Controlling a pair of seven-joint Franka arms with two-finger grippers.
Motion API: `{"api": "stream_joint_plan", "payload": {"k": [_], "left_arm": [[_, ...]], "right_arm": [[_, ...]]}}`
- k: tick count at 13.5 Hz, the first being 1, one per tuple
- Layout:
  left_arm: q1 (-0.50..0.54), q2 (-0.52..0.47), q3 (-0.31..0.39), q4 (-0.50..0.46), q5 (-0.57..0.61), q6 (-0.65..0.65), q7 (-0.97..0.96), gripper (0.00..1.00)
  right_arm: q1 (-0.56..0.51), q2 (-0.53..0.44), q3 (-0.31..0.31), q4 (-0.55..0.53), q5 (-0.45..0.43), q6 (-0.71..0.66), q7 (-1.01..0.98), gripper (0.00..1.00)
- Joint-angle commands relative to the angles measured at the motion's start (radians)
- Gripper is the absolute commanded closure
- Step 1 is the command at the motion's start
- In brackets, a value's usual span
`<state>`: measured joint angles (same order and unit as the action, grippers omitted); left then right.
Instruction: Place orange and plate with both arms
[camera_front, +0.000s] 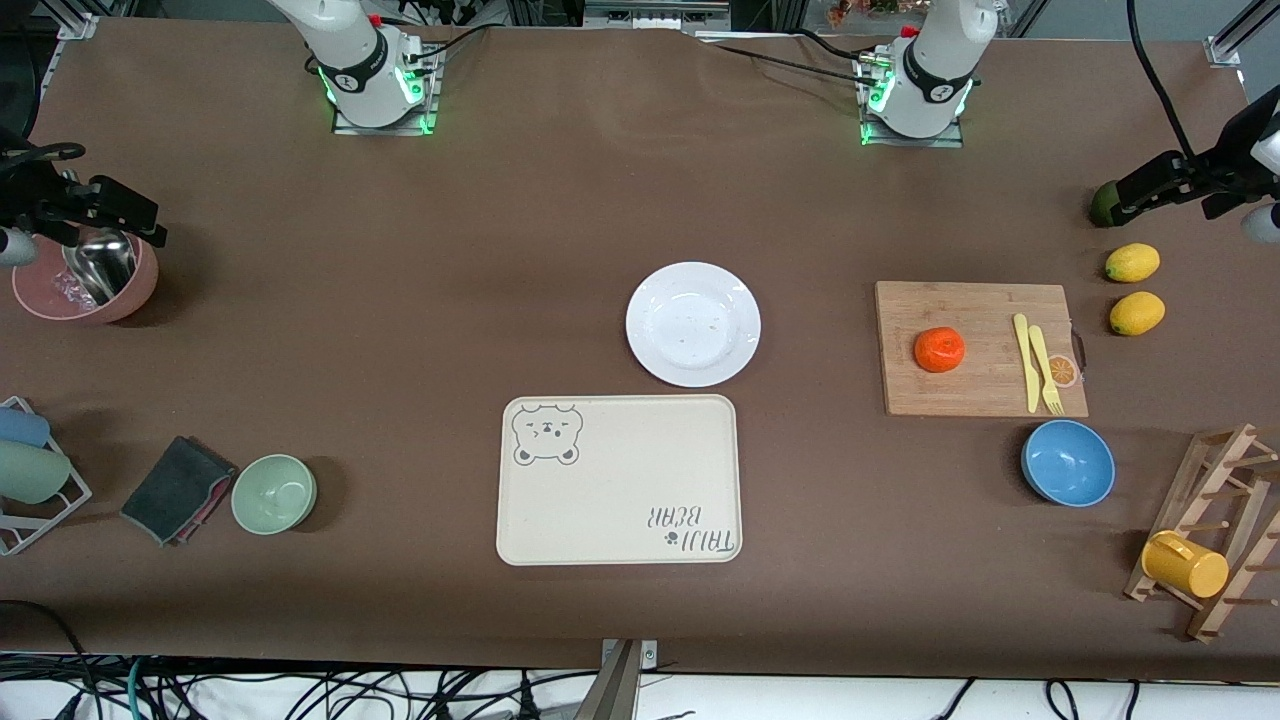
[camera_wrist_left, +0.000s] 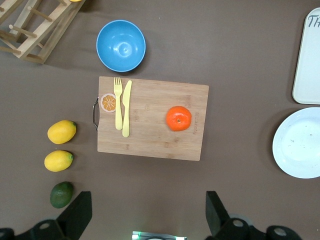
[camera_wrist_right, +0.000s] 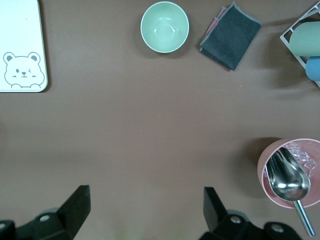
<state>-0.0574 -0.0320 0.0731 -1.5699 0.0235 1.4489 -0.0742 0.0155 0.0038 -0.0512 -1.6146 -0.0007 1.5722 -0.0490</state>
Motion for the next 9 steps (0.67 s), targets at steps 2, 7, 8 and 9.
{"api": "stream_joint_plan", "payload": {"k": [2, 7, 8, 9], "left_arm": [[-0.005, 0.000, -0.003, 0.021, 0.015, -0.021, -0.012, 0.00], [-0.007, 0.000, -0.003, 0.021, 0.015, -0.022, -0.013, 0.00], [-0.007, 0.000, -0.003, 0.021, 0.015, -0.022, -0.012, 0.00], [-0.007, 0.000, -0.003, 0.021, 0.015, -0.022, -0.012, 0.00]], "right_arm": [[-0.005, -0.018, 0.005, -0.013, 0.016, -0.008, 0.009, 0.00], [-0.005, -0.018, 0.005, -0.013, 0.016, -0.014, 0.009, 0.00], [-0.005, -0.019, 0.005, -0.013, 0.016, -0.015, 0.009, 0.00], [-0.005, -0.019, 0.005, -0.013, 0.016, -0.015, 0.009, 0.00]]}}
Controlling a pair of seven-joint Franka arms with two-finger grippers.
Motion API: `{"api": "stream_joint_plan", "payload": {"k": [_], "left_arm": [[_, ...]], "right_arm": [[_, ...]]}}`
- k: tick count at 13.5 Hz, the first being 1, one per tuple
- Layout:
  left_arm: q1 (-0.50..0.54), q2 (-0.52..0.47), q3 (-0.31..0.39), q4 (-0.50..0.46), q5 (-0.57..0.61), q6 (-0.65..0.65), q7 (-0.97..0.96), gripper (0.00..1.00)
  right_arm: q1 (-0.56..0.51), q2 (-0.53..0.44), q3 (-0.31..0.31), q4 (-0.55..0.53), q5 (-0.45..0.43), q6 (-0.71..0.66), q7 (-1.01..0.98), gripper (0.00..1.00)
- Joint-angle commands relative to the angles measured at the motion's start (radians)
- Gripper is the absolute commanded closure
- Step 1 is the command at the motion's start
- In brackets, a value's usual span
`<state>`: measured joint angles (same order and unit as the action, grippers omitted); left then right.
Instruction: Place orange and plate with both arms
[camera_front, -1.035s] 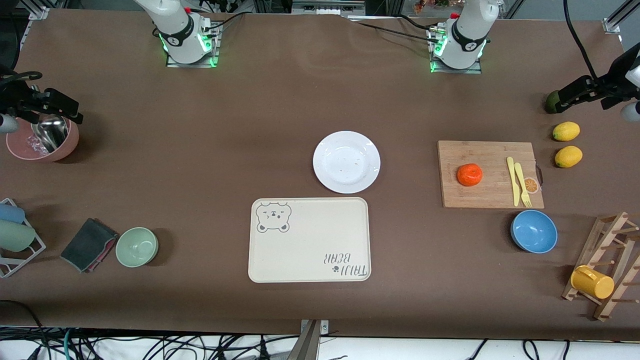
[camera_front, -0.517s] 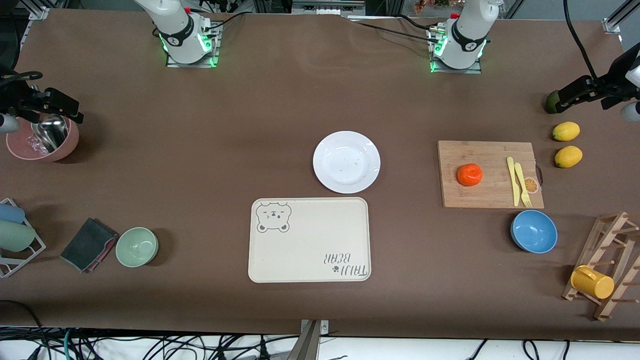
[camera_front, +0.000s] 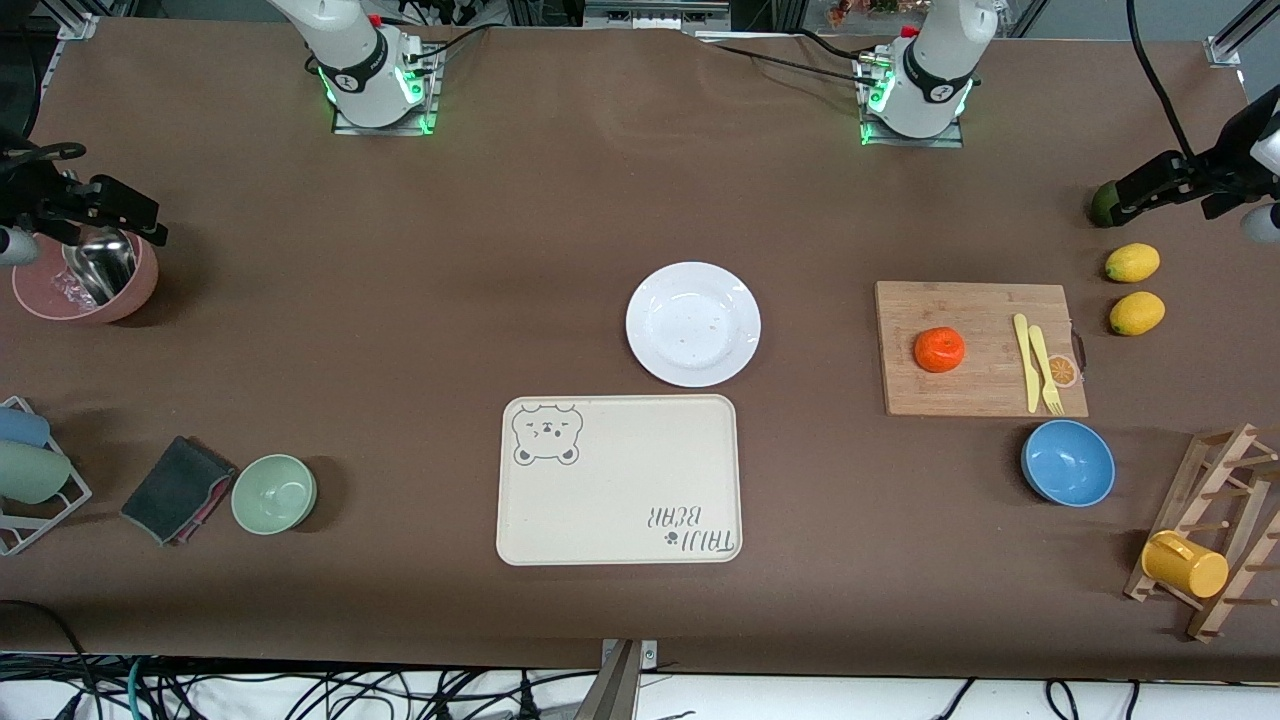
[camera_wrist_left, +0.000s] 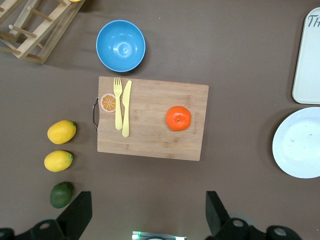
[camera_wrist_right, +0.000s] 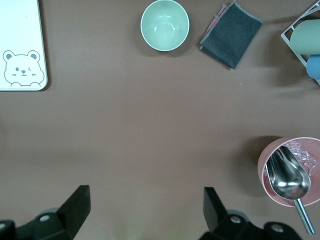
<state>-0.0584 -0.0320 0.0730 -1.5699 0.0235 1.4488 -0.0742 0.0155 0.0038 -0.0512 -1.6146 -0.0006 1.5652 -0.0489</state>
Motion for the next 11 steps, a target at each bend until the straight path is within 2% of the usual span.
{"api": "stream_joint_plan", "payload": {"k": [1, 11], "left_arm": [[-0.006, 0.000, -0.001, 0.021, 0.015, -0.022, -0.013, 0.00], [-0.023, 0.000, 0.002, 0.024, 0.016, -0.027, -0.015, 0.00]], "right_arm": [[-0.005, -0.019, 0.005, -0.013, 0.016, -0.008, 0.009, 0.00], [-0.005, -0.019, 0.005, -0.011, 0.016, -0.008, 0.009, 0.00]]}}
